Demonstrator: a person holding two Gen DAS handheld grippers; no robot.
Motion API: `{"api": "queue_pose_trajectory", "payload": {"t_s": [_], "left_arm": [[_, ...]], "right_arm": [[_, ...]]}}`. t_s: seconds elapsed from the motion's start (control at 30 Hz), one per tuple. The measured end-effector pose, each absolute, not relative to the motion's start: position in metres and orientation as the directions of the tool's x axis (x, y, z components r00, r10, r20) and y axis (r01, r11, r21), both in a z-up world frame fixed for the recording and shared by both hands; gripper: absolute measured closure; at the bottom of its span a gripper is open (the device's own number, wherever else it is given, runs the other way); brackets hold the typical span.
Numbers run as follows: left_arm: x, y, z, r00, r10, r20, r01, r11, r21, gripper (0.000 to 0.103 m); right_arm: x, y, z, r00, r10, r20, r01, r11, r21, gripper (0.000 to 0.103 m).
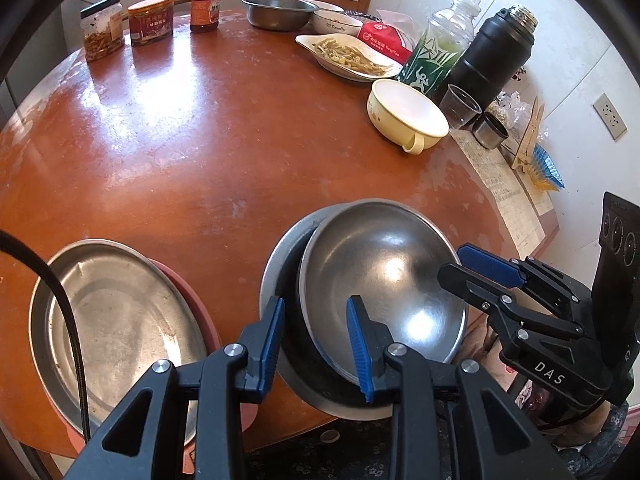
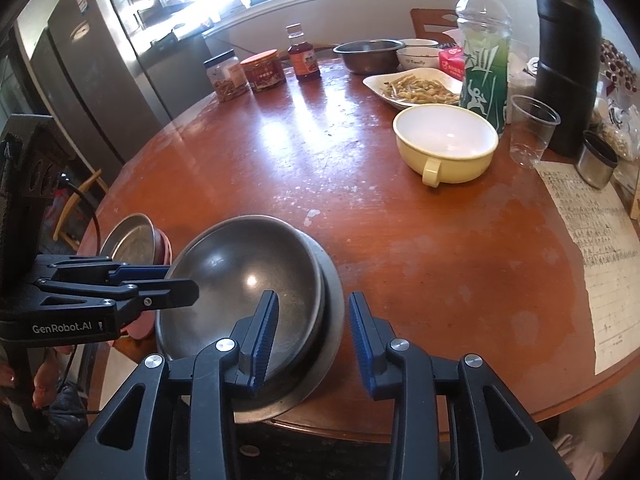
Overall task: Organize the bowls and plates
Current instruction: 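Open the right tool and move it to the cream handled bowl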
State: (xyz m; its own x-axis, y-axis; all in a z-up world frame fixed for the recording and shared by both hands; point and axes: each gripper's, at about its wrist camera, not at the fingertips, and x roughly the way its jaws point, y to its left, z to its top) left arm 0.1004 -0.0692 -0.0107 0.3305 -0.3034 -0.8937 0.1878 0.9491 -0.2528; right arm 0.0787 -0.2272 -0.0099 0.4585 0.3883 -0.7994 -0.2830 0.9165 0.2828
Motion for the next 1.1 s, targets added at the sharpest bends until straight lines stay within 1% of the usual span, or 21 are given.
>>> {"api": "queue_pose_trajectory", "payload": {"t_s": [0.07,0.17,0.37,0.47,0.77,0.83,0.87,1.1], "left_arm": [[0.101,-0.069,-0.008,0.336,-0.301,-0.893,0.185,0.95,-0.251,0.071],[0.101,-0.07,-0.005,0.34,-0.293,-0.894,0.179,0.953,-0.244,0.071],[0.106,-0.076,0.004,0.357,-0.282,-0.891,0.181,0.956,-0.23,0.071],[0.115,-0.083,0.011,0.374,-0.253,-0.892,0.18,0.964,-0.197,0.071],[0.148,-0.112,0.021,0.377,-0.272,-0.885,0.21,0.956,-0.205,0.071],[0.155,-0.121,0.021,0.373,-0.273,-0.887,0.221,0.954,-0.201,0.07],[0.159,-0.126,0.02,0.366,-0.271,-0.89,0.226,0.954,-0.197,0.069],[0.192,-0.151,0.013,0.346,-0.265,-0.9,0.242,0.952,-0.188,0.068]], "right_arm": [[0.078,-0.229,-0.01,0.46,0.392,-0.797,-0.279,0.916,0.289,0.065],[0.077,-0.232,-0.009,0.464,0.395,-0.793,-0.275,0.915,0.295,0.06],[0.077,-0.241,-0.009,0.473,0.403,-0.784,-0.259,0.913,0.314,0.059],[0.08,-0.249,-0.008,0.48,0.404,-0.779,-0.241,0.914,0.326,0.059],[0.094,-0.288,-0.002,0.533,0.369,-0.761,-0.165,0.928,0.334,0.059],[0.098,-0.296,-0.001,0.539,0.361,-0.761,-0.148,0.93,0.337,0.055],[0.101,-0.301,-0.001,0.546,0.352,-0.76,-0.134,0.933,0.335,0.051],[0.125,-0.325,-0.006,0.567,0.328,-0.756,-0.075,0.934,0.349,0.05]]}}
